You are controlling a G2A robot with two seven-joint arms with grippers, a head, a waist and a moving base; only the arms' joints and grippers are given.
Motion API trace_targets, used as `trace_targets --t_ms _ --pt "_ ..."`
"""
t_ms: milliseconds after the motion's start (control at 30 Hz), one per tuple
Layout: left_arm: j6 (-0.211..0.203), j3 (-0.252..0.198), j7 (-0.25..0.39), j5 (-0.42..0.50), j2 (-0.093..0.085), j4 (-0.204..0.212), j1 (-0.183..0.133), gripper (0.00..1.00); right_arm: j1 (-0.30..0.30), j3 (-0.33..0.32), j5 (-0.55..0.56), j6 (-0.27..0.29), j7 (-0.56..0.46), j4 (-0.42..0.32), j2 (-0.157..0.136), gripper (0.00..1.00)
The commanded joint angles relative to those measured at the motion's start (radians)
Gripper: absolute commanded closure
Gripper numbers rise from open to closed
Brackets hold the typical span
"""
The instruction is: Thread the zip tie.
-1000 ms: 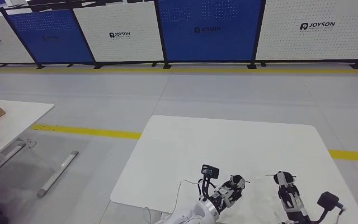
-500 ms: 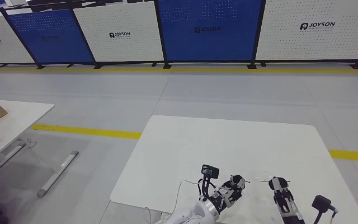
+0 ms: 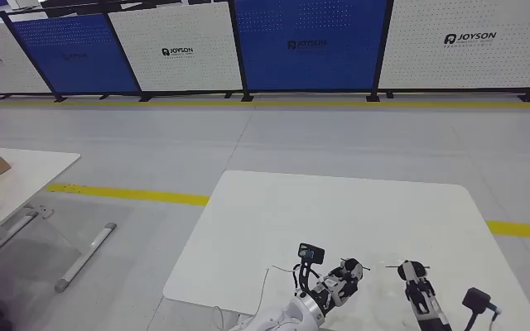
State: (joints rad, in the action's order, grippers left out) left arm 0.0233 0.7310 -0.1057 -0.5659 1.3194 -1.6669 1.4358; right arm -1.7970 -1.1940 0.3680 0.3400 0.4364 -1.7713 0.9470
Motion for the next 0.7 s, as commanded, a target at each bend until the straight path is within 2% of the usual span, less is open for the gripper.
trace_targets --t_ms 0,300,533,667 --pt "0.000 0.000 0.000 0.000 0.000 0.000 0.000 1.00 -0.013 -0.004 -0.012 0.000 0.022 -0.014 0.001 1.00" --pt "0.000 0.000 0.000 0.000 0.000 0.000 0.000 1.00 -0.047 0.034 -0.003 0.000 0.097 -0.017 -0.005 1.00" --pt "0.000 0.000 0.000 0.000 0.000 0.000 0.000 1.00 -0.029 0.077 -0.037 0.000 0.077 0.000 -0.021 1.00" --pt "0.000 0.000 0.000 0.000 0.000 0.000 0.000 1.00 -0.029 0.077 -0.037 0.000 0.077 0.000 -0.021 1.00"
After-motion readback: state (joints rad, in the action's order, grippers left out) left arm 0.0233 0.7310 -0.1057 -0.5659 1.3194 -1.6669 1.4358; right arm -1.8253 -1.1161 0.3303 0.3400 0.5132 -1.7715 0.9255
